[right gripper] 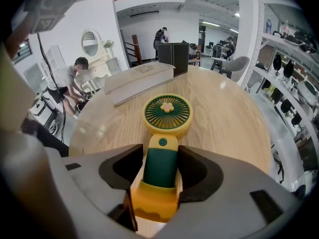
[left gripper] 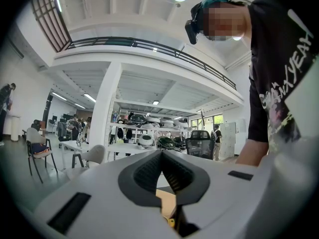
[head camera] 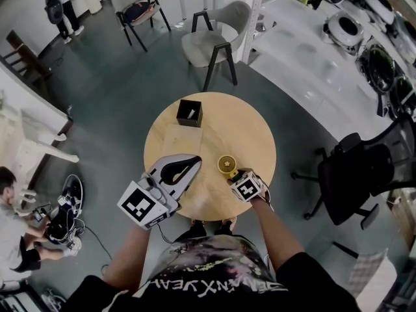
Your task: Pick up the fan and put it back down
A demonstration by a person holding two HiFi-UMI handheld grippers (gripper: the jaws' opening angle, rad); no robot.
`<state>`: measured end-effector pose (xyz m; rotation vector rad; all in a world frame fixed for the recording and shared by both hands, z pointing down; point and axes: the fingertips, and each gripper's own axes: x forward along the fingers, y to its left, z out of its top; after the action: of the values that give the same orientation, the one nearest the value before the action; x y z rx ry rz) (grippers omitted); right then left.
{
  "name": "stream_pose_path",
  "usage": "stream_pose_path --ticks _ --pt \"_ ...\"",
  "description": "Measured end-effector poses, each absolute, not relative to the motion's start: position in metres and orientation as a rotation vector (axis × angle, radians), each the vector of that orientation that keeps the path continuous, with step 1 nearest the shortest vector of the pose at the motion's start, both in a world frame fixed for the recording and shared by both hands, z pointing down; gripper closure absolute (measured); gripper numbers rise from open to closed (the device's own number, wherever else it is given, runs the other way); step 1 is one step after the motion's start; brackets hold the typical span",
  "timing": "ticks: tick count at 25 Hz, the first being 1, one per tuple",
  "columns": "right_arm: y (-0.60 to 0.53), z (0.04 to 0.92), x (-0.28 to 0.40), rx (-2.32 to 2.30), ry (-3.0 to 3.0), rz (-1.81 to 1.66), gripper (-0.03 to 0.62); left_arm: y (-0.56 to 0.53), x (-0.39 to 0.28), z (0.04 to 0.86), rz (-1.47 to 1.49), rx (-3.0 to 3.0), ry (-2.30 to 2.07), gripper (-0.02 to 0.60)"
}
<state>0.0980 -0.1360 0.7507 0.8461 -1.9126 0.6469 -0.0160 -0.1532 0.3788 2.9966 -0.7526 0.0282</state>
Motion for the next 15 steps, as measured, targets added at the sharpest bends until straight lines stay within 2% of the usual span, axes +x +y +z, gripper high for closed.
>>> stream_pose_path --ticks 10,15 --pt "-0.133 0.755 0.097 0.822 -1.918 0.618 0.304 -0.153 -0.013 0.378 0.018 2.999 -0.745 0.568" --pt "-0.128 0.750 0.087 0.799 -1.935 0.648 0.224 -0.152 -0.015 0.378 0.014 2.997 -0.744 0.568"
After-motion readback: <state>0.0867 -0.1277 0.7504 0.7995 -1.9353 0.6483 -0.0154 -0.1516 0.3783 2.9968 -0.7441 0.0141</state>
